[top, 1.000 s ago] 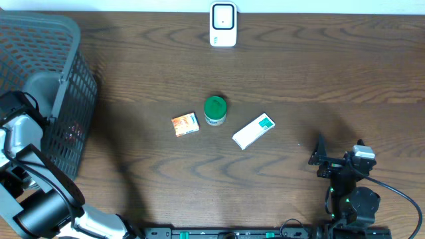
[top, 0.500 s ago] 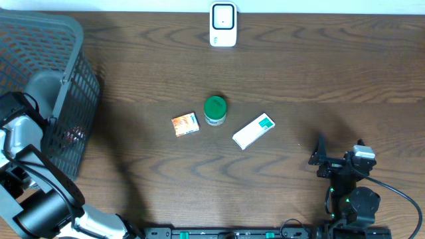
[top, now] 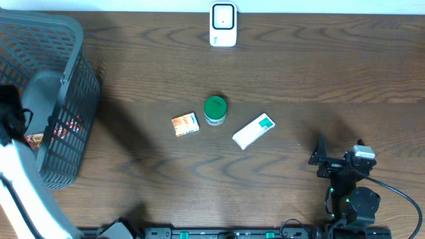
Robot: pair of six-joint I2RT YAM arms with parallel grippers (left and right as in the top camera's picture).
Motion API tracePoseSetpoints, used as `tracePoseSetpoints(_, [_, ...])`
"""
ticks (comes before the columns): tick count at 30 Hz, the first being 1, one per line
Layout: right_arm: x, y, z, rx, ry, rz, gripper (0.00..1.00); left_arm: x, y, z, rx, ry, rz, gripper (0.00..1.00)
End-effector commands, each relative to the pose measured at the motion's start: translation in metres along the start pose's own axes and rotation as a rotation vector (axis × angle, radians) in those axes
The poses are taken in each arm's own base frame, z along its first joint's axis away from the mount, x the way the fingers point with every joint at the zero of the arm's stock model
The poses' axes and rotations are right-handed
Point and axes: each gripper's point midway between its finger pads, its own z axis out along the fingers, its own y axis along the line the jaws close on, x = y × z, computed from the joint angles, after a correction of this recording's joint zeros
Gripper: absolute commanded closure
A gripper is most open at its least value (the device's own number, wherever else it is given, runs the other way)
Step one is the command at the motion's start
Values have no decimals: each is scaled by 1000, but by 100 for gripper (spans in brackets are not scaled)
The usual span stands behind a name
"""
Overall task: Scan the item barcode
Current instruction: 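Reach into the basket and grasp the red TOP chocolate bar, then carry the red TOP chocolate bar toward the scanner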
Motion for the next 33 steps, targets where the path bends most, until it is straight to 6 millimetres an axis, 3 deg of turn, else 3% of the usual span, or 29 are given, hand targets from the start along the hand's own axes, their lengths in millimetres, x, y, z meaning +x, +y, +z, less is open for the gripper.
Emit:
tracePoseSetpoints(1, [0,-1,0,5,-3,-13,1,-16,13,-12,-69,-93,40,15])
tracePoseSetpoints(3, [0,-1,0,5,-3,-13,1,-13,27,-4,-134,-84,80,3])
tracePoseSetpoints(6, [0,-1,0,5,-3,-13,1,0,52,24,-235,-26,102,3])
tracePoseSetpoints(11, [0,-1,0,5,-3,-13,1,34,94,87,-392,120,10,3])
tracePoseSetpoints(16, [0,-1,0,5,-3,-13,1,62,120,135,-456,222,-18,3])
tracePoseSetpoints(27, [0,-1,0,5,-3,-13,1,93,170,185,-566,297,-47,4])
tracePoseSetpoints(28, [0,-1,0,5,-3,-13,1,96,175,188,-578,310,-49,13])
tracePoseSetpoints(31, [0,-1,0,5,-3,-13,1,107,181,191,-585,360,-65,59])
tracePoseSetpoints(33, [0,-1,0,5,-3,-13,1,110,177,191,-569,379,-73,71])
